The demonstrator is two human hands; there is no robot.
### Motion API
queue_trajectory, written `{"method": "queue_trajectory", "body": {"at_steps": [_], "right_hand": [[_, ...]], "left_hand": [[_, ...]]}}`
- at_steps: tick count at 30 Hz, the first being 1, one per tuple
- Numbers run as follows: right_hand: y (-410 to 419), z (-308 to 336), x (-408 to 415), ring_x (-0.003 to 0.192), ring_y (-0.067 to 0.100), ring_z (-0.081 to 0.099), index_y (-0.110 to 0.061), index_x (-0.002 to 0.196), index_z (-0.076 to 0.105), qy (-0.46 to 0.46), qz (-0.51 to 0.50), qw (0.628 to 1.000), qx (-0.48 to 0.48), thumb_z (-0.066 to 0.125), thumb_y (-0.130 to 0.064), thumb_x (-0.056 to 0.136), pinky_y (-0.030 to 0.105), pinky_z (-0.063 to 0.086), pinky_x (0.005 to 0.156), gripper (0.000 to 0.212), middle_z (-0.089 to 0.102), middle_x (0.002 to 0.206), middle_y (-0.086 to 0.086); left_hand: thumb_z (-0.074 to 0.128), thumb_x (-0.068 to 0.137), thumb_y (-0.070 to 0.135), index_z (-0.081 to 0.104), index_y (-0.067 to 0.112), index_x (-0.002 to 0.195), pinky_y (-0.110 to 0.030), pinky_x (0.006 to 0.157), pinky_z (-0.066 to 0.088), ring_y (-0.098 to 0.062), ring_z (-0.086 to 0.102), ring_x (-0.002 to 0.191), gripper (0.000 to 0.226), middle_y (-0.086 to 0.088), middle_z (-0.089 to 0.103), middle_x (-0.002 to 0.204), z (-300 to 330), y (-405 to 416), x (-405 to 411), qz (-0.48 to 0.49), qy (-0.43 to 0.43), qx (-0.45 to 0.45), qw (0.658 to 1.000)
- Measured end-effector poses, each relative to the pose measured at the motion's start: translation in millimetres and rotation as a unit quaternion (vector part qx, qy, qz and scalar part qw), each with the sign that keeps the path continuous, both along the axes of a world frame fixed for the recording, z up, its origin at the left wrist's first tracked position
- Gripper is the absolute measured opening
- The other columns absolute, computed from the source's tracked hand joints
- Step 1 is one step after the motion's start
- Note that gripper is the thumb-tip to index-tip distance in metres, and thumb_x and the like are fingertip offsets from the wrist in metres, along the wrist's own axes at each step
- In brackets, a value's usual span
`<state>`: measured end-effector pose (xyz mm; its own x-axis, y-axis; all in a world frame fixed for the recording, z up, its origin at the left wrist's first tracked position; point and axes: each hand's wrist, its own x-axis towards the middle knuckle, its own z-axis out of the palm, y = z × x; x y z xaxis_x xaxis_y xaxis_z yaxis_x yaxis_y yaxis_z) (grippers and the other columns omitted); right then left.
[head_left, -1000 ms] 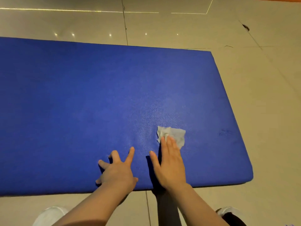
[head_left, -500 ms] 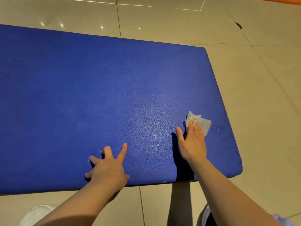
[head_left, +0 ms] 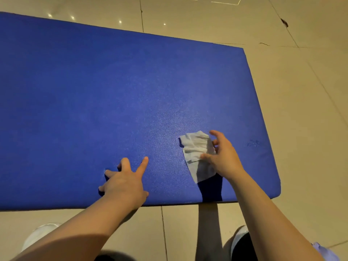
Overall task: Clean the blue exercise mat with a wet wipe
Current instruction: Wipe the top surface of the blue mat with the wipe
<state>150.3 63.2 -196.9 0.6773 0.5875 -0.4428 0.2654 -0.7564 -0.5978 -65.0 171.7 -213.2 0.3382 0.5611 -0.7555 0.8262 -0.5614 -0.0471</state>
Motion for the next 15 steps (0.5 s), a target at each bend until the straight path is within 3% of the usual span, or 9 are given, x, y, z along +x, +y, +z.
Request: {"method": "queue_trajectory", "body": {"at_steps": [2,4,6,8,11,13,15], "right_hand": [[-9.9,-3.1,1.1,0.123,0.027,0.042,-0.019,0.143,0.042,-0.175,0.007,0.983,-0.058,0.067,-0.014,0.09,0.037,0.04,0.097,0.059,0.046,0.138,0.009],[-14.5,-4.7,-13.7,0.121,0.029,0.041,-0.012,0.137,0.049,-0.248,-0.045,0.967,-0.02,0.059,-0.011,0.094,0.035,0.038,0.092,0.044,0.048,0.136,0.012],[-8.8,-8.8,-37.1,0.118,0.031,0.043,-0.007,0.131,0.054,-0.241,-0.068,0.967,0.035,0.055,-0.008,0.094,0.032,0.036,0.09,0.037,0.049,0.132,0.014],[3.2,-18.5,-59.1,0.126,0.031,0.038,-0.01,0.138,0.048,-0.203,-0.06,0.976,0.043,0.053,-0.014,0.097,0.034,0.034,0.099,0.042,0.04,0.143,0.013],[13.9,-34.7,-78.6,0.145,0.032,0.012,-0.02,0.152,0.027,-0.132,-0.016,0.99,-0.047,0.038,-0.034,0.104,0.041,0.016,0.116,0.051,0.012,0.161,0.012],[2.9,-42.7,-87.4,0.149,0.028,-0.009,-0.025,0.156,0.013,-0.126,0.04,0.985,-0.108,0.026,-0.047,0.104,0.041,0.004,0.12,0.059,-0.006,0.164,0.008],[-17.2,-47.4,-90.7,0.15,0.026,-0.013,-0.028,0.157,0.008,-0.152,0.08,0.979,-0.108,0.011,-0.063,0.097,0.038,0.004,0.121,0.069,-0.01,0.164,0.004]], "left_hand": [[0.053,0.092,0.055,-0.022,0.044,0.147,-0.038,0.084,0.054,-0.034,0.035,0.108,0.094,-0.01,0.009,0.138,-1.4,-2.0,0.0,-0.01,0.005,0.012,1.0],[0.052,0.093,0.054,-0.024,0.043,0.147,-0.038,0.084,0.054,-0.039,0.035,0.115,0.094,-0.011,0.009,0.138,-2.2,-2.8,0.7,-0.015,0.008,0.018,1.0],[0.053,0.092,0.055,-0.024,0.043,0.148,-0.038,0.084,0.054,-0.038,0.036,0.113,0.095,-0.011,0.009,0.138,-2.2,-2.7,1.9,-0.018,0.007,0.017,1.0],[0.053,0.092,0.055,-0.024,0.043,0.147,-0.039,0.084,0.054,-0.037,0.036,0.113,0.096,-0.011,0.009,0.138,-2.5,-2.6,2.3,-0.02,0.008,0.017,1.0],[0.051,0.093,0.056,-0.026,0.042,0.147,-0.039,0.085,0.055,-0.04,0.036,0.117,0.095,-0.011,0.009,0.137,-4.1,-2.4,0.6,-0.026,0.004,0.017,1.0],[0.051,0.093,0.056,-0.026,0.042,0.146,-0.037,0.083,0.055,-0.037,0.036,0.113,0.095,-0.01,0.01,0.135,-4.1,-2.2,-1.6,-0.026,0.005,0.016,1.0],[0.05,0.093,0.056,-0.026,0.043,0.147,-0.036,0.082,0.055,-0.032,0.036,0.104,0.094,-0.008,0.011,0.133,-2.8,-0.3,-2.5,-0.029,0.004,0.013,0.999]]}}
